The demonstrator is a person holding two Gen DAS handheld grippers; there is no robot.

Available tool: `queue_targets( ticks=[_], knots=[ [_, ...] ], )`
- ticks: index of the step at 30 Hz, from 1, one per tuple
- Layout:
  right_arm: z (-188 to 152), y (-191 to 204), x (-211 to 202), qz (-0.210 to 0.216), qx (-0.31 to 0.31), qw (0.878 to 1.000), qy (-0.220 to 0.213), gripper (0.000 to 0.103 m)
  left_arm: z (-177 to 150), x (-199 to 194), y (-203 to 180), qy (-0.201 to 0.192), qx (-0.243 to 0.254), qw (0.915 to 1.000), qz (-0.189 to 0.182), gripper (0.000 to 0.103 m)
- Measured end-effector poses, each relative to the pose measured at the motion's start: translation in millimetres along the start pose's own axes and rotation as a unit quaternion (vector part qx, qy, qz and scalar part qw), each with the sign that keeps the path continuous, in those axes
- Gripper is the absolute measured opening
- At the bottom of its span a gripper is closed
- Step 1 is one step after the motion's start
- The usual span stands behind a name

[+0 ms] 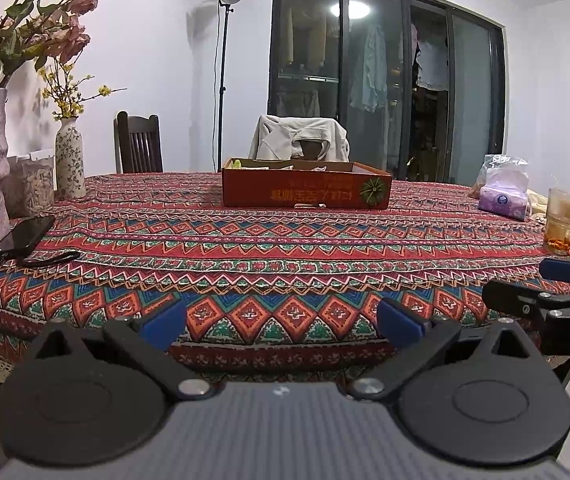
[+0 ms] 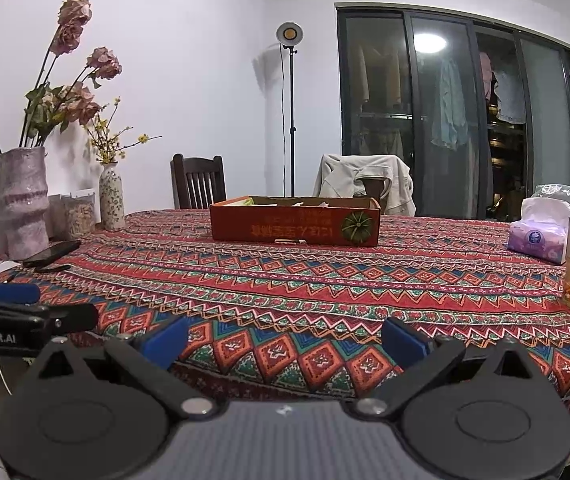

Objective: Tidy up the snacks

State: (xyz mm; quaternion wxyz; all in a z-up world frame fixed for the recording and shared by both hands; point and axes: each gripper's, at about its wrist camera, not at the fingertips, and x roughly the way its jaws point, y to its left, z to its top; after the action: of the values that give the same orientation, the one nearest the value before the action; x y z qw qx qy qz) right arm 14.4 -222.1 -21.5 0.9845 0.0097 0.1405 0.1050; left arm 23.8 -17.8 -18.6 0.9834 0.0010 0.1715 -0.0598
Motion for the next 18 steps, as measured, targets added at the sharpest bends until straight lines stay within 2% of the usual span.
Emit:
queue_targets(
  ticks=[18],
  knots=[
    [-2.1, -0.6, -3.2, -0.002, 0.002, 1.0, -0.004, 0.103, 0.8, -1.3, -1.6, -0.001, 0.002, 1.0, -0.003, 0.103]
  ],
)
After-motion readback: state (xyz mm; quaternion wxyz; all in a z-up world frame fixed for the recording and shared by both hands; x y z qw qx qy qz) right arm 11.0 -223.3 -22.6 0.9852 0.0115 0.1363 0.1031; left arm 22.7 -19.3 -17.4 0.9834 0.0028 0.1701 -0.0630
